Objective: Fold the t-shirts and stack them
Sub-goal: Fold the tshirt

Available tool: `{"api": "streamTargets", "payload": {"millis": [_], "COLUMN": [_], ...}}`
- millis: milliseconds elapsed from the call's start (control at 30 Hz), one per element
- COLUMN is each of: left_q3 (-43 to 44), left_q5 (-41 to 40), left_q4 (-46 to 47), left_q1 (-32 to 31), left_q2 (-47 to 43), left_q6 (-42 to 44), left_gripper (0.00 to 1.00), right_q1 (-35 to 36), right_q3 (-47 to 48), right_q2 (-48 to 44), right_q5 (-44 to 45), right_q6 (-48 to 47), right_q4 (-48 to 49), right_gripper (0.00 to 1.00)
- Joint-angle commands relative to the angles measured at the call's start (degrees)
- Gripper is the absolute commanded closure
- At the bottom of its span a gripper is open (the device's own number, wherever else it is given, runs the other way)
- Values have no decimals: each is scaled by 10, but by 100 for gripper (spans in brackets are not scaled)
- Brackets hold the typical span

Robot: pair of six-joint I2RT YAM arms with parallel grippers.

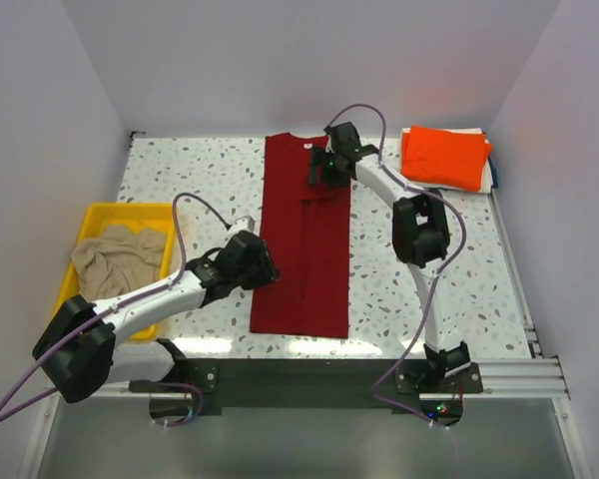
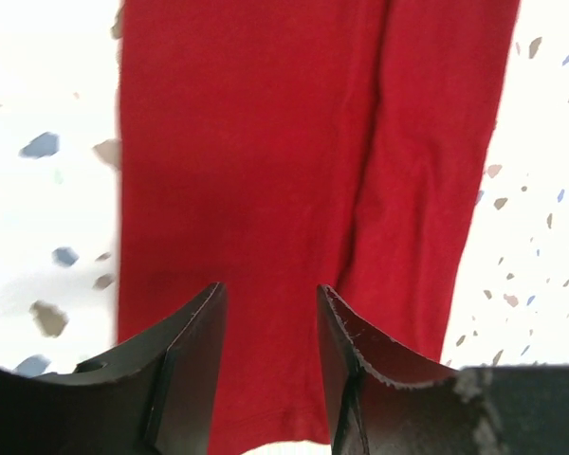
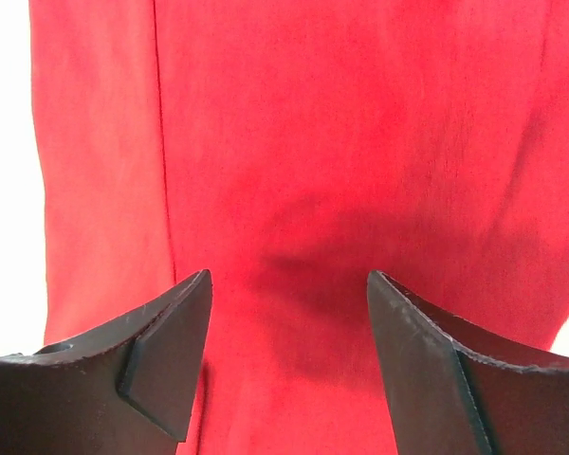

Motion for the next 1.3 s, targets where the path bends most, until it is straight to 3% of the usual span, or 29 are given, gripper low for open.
{"api": "streamTargets", "payload": {"millis": [0,100,333,500,700,833,1000,1267], "left_q3": [-22,-39,-91,-125,-174,-196,-204,-212], "left_q5": [-14,-9,45,89,125,119,111,118], "left_q4": [-25,-47,-81,-91,-83,-109,-114,-90], "left_q1": [6,6,7,7,6,6,6,5], "left_q2": [-51,-94,-159,-185,-203,-226,-238,-214], "left_q6": [14,14,26,42,25,1,-4,4], "left_gripper": [50,50,49,49,53,55,56,58], "right_q1": [-5,-5,12,27,36,37,41,99], "right_q3": [-47,-182,-594,-791,-895,-935,-994,-1036], "right_q2": [-125,-230,-500,-653,-822,-883,-912,-873], "right_q5": [-29,-60,-119,-118,-118,-135,-150,-151], "right_q6": [26,73,187,220,239,246,260,303], "right_q4": [-10,34,144,134,40,-6,3,57], "right_gripper": [30,30,34,35,40,45,49,50]}}
